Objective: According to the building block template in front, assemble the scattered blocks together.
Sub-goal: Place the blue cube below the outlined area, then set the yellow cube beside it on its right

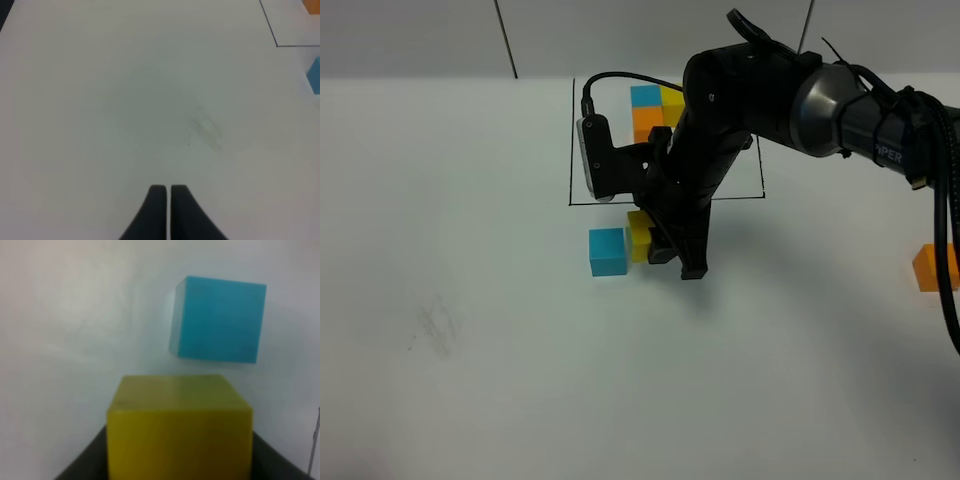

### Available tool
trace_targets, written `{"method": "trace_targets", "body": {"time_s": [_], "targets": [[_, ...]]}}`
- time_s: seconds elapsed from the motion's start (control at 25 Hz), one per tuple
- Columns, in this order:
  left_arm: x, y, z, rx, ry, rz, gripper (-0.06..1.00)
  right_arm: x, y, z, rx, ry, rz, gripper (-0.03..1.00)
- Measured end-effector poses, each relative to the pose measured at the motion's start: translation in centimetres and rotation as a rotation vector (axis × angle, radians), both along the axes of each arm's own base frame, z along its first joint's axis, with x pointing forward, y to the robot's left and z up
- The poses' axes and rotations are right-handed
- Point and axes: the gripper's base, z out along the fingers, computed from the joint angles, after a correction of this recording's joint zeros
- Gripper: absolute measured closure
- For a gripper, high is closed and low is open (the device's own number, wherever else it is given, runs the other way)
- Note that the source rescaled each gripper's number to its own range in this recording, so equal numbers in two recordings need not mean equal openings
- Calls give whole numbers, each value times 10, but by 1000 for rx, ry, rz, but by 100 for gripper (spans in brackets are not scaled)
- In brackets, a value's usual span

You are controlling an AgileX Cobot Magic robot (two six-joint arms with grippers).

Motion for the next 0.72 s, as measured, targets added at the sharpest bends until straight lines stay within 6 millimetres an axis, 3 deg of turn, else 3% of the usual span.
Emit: {"method": "trace_targets", "body": {"time_s": [0.36,0.72], "targets": [[0,0,0,0,0,1,94,10,7,-13,3,-2,4,39],[0,0,0,2,0,1,94,15,12,-9,5,-30,-37,39]]}}
